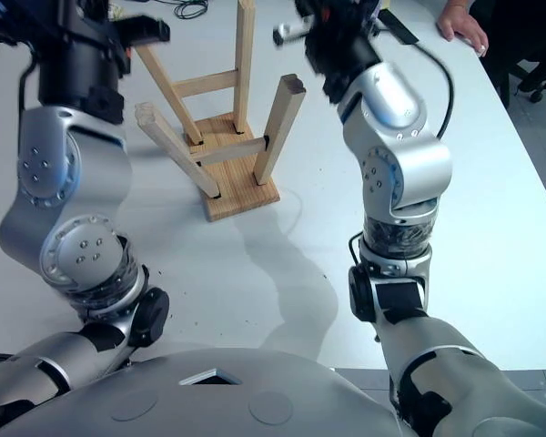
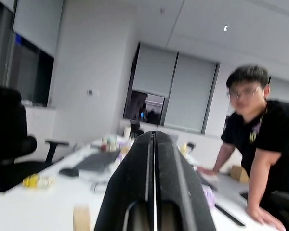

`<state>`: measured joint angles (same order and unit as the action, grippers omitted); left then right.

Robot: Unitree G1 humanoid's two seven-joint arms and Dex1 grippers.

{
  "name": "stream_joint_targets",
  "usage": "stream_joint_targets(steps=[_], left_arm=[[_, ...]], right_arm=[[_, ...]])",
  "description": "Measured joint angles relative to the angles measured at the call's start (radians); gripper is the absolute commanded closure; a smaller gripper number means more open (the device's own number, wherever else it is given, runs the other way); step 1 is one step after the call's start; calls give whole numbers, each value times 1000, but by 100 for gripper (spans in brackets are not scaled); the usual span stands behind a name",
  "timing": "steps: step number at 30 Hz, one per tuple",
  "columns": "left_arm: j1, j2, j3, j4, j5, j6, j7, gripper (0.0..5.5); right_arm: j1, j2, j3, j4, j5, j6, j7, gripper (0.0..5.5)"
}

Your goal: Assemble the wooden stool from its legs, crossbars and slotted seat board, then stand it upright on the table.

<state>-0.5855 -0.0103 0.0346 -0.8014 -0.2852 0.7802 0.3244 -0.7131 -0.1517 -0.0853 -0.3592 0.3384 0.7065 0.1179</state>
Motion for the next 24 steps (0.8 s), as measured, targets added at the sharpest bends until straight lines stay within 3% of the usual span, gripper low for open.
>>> stream_joint_targets(steps=[6, 10, 13, 16, 18, 24], left_arm=[[-219, 43, 84, 28, 33, -145, -19, 547], [-230, 39, 108, 22, 36, -133, -17, 547], [-162, -30, 125, 14, -4, 10, 17, 547], [69, -110, 77, 32, -48, 224, 25, 547], [169, -143, 43, -3, -61, 260, 23, 547], [202, -145, 16, -32, -55, 263, 14, 547]], right_arm=[[-182, 80, -118, -35, 101, -101, -66, 550], [-182, 95, -139, -53, 163, -70, -91, 550], [-110, 53, -65, -64, 161, 58, -92, 550], [30, -21, 120, -55, 150, 242, -53, 550], [85, -64, 199, -98, 127, 279, -48, 550], [101, 17, 181, -99, 139, 311, -60, 550]])
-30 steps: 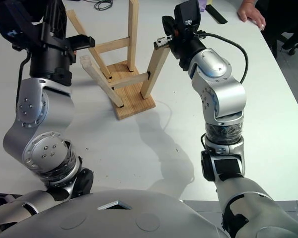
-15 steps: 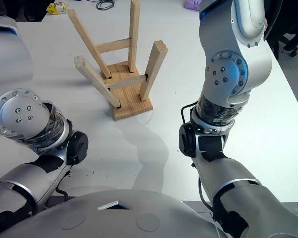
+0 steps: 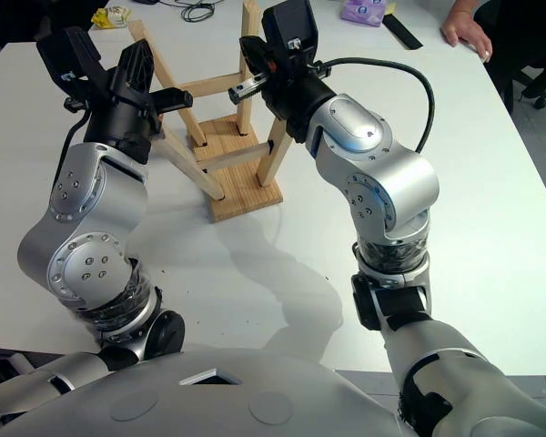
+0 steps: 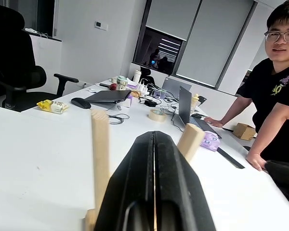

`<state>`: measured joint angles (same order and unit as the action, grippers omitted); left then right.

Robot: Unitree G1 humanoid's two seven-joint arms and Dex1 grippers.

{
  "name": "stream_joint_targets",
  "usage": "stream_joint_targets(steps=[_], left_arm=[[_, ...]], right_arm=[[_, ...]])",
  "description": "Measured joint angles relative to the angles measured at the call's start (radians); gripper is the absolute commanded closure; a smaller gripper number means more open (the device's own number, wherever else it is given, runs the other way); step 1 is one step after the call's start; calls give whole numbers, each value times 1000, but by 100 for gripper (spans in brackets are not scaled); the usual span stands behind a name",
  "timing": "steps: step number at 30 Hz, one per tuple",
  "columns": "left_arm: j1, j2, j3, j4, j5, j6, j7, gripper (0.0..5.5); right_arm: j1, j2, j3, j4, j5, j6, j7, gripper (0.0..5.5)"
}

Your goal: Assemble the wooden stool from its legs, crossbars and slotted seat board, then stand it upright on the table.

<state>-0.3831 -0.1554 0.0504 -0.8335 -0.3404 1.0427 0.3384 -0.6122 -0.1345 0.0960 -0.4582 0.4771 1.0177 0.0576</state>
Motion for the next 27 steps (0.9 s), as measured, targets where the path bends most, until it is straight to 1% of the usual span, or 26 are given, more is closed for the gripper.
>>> stream_joint_targets(steps=[3, 4, 7, 10, 12, 13, 15, 17, 19, 22, 25, 26, 27], left_arm=[[-10, 4, 6, 13, 11, -26, -14, 547], [-12, 5, 7, 16, 11, -30, -15, 547], [-80, 8, 83, 77, 13, -101, -19, 547], [-225, 44, 187, 66, -6, -224, -23, 547], [-307, 90, 274, 51, -49, -275, -35, 547], [-338, 123, 332, 49, -84, -286, -38, 547], [-351, 178, 429, 48, -131, -290, -36, 547], [-319, 224, 485, 55, -138, -270, -33, 547], [-222, 263, 503, 77, -121, -248, -37, 547], [-5, 267, 503, 149, -61, -222, -45, 547], [189, 264, 465, 240, -7, -274, -111, 547], [240, 274, 432, 283, 17, -320, -150, 547], [261, 281, 413, 315, 28, -347, -177, 547]], right_arm=[[-5, 57, -60, 8, 36, -8, 3, 550], [-5, 61, -65, 9, 36, -8, 2, 550], [-33, 131, -150, 17, 106, -34, 1, 550], [-102, 156, -266, -1, 204, -75, 1, 550], [-137, 130, -333, 8, 256, -89, 16, 550], [-156, 96, -371, 32, 270, -97, 29, 550], [-172, 27, -435, 84, 275, -116, 40, 550], [-176, -33, -455, 137, 263, -137, 56, 550], [-169, -93, -444, 186, 207, -171, 71, 550], [-68, -208, -346, 261, 55, -238, 114, 550], [95, -321, -108, 381, -179, -326, 165, 550], [138, -335, -23, 464, -264, -394, 182, 550], [161, -336, 17, 509, -301, -428, 195, 550]])
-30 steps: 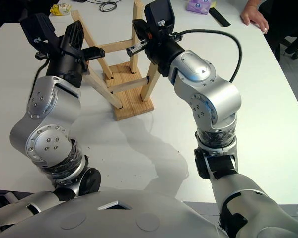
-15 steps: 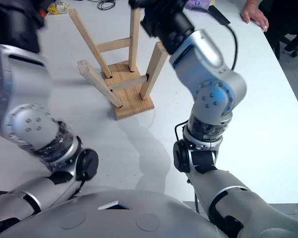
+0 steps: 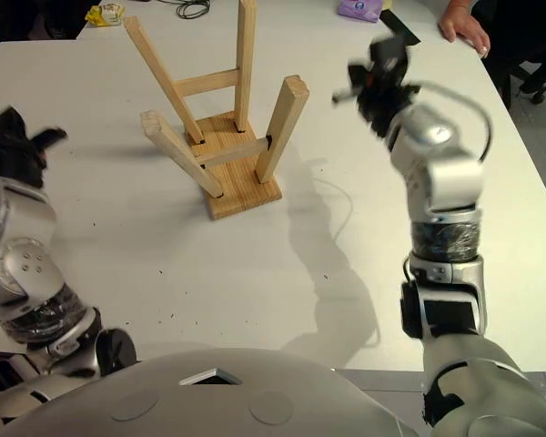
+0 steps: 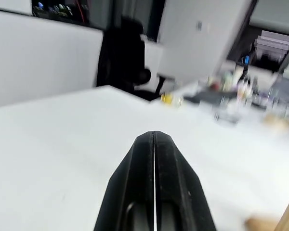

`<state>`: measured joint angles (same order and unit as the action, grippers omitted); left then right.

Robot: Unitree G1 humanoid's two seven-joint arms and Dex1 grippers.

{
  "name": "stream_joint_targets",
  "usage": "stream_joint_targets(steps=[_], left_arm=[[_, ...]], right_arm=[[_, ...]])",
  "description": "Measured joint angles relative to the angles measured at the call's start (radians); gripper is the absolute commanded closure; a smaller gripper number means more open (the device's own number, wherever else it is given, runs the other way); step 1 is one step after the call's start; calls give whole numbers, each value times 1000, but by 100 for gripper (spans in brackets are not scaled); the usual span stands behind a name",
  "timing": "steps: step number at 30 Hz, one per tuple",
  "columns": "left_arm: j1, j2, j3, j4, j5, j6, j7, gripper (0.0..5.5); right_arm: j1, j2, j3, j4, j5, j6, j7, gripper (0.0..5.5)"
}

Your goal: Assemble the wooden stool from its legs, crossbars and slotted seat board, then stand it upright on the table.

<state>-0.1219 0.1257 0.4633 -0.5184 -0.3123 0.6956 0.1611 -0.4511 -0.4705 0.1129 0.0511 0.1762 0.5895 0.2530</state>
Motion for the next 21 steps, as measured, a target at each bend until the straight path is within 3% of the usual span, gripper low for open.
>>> stream_joint_targets(steps=[4, 8, 14, 21], left_arm=[[26, 83, -148, 163, 44, -170, -211, 547], [-23, 129, -284, 304, 33, -330, -465, 547], [-25, 239, -394, 444, -33, -404, -844, 547], [30, 305, -487, 370, -75, -344, -992, 547]], right_arm=[[34, 7, 75, 108, -80, -117, 50, 550], [32, 11, 74, 108, -101, -151, 80, 550], [33, -3, 42, 99, -113, -158, 129, 550], [25, -44, -33, 38, -116, -149, 148, 550]])
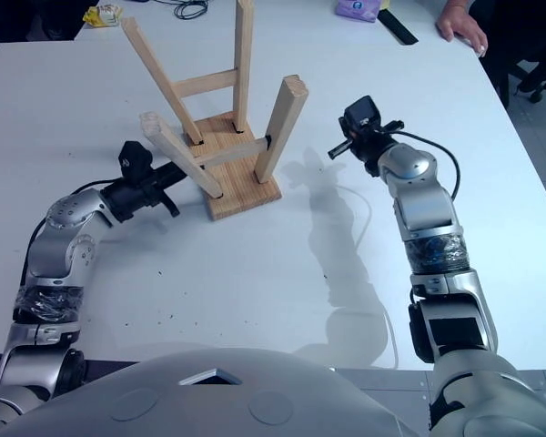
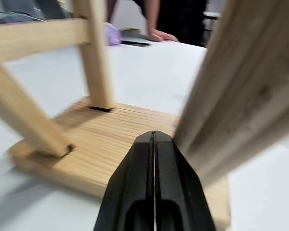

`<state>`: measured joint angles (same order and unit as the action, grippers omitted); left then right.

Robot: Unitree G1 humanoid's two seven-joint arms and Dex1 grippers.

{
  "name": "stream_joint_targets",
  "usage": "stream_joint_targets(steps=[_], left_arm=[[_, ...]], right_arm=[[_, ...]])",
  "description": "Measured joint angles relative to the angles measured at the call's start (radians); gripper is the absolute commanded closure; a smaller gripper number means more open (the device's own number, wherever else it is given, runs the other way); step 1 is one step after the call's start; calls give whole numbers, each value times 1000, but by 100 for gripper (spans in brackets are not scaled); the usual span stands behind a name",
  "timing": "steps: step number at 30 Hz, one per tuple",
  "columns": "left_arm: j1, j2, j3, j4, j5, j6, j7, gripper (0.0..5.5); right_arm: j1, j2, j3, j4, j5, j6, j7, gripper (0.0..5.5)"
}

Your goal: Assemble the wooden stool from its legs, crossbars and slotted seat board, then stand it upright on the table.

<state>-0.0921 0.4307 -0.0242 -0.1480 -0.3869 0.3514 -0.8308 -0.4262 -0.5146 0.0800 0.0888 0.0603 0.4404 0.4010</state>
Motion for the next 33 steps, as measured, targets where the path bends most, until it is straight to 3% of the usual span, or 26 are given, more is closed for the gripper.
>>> stream_joint_targets(steps=[3, 6, 10, 15, 18, 20, 24, 25, 27, 29, 33], left_arm=[[52, -75, -97, -161, -83, 90, 17, 547], [64, -140, -114, -348, -255, 219, 100, 547], [43, -193, -76, -524, -472, 340, 253, 547], [-23, -180, 34, -616, -597, 380, 442, 547], [-121, -90, 201, -706, -714, 356, 587, 547], [-225, 33, 373, -687, -732, 322, 656, 547], [-277, 292, 650, -443, -576, 269, 672, 547], [-241, 325, 667, -369, -509, 240, 652, 547], [-114, 342, 632, -223, -368, 166, 576, 547], [33, 286, 483, -64, -229, 90, 481, 547], [99, 145, 219, 68, -117, 24, 350, 547]], right_arm=[[-27, 9, -29, -35, 5, 21, -13, 550], [-42, 14, -45, -44, 4, 32, -18, 550], [-42, 23, -51, -42, -1, 35, -27, 550], [-36, 23, -76, -42, -5, 38, -39, 550], [-30, -4, -92, -44, -10, 43, -34, 550], [-13, -22, -117, -49, -14, 49, -33, 550], [74, -44, -124, -91, -23, 81, -30, 550], [97, -43, -118, -103, -24, 92, -27, 550], [122, -38, -79, -121, -37, 112, -18, 550], [153, -29, -11, -154, -65, 121, -9, 550], [235, -20, 34, -267, -82, 203, -8, 550]])
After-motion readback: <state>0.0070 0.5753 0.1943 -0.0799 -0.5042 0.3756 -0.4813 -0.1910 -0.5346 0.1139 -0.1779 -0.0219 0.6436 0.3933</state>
